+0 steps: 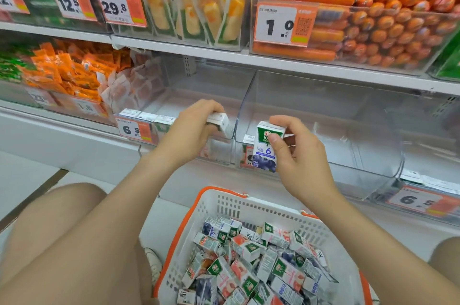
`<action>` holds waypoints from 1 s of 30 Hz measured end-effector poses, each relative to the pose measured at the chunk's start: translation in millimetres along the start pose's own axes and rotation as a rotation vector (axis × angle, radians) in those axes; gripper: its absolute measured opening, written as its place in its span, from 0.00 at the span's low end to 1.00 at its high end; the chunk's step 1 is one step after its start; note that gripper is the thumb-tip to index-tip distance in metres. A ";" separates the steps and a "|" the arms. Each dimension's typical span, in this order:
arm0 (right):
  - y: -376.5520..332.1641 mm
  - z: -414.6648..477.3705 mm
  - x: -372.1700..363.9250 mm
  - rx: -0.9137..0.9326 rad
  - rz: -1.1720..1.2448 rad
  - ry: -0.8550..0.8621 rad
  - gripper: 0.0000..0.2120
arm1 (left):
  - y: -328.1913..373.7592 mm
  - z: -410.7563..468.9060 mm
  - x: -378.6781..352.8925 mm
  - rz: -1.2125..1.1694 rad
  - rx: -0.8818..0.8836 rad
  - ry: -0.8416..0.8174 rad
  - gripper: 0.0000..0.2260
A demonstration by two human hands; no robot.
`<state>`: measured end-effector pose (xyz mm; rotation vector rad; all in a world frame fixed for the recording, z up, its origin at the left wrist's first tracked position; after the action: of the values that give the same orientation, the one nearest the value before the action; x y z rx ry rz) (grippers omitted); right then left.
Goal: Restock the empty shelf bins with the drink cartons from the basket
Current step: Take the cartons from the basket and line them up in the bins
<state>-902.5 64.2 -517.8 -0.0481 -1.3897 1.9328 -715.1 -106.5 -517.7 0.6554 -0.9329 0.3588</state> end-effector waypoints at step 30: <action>2.0 -44.9 224.1 -0.070 -0.382 -0.024 0.11 | 263.8 -8.3 -86.9 -0.580 -0.159 -0.361 0.10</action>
<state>-1046.4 229.9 -454.2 0.1948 -1.3685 1.5736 -903.5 96.9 -497.9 0.8238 -1.0500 -0.3585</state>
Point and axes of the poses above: each hand's wrist, its own z-axis towards the middle knuckle, its own x-axis out of the back of the hand, y = z × x, the point moved 1 cm from there along z, towards the middle knuckle, and after that the axes turned 9 degrees about z, right-handed, at the moved point
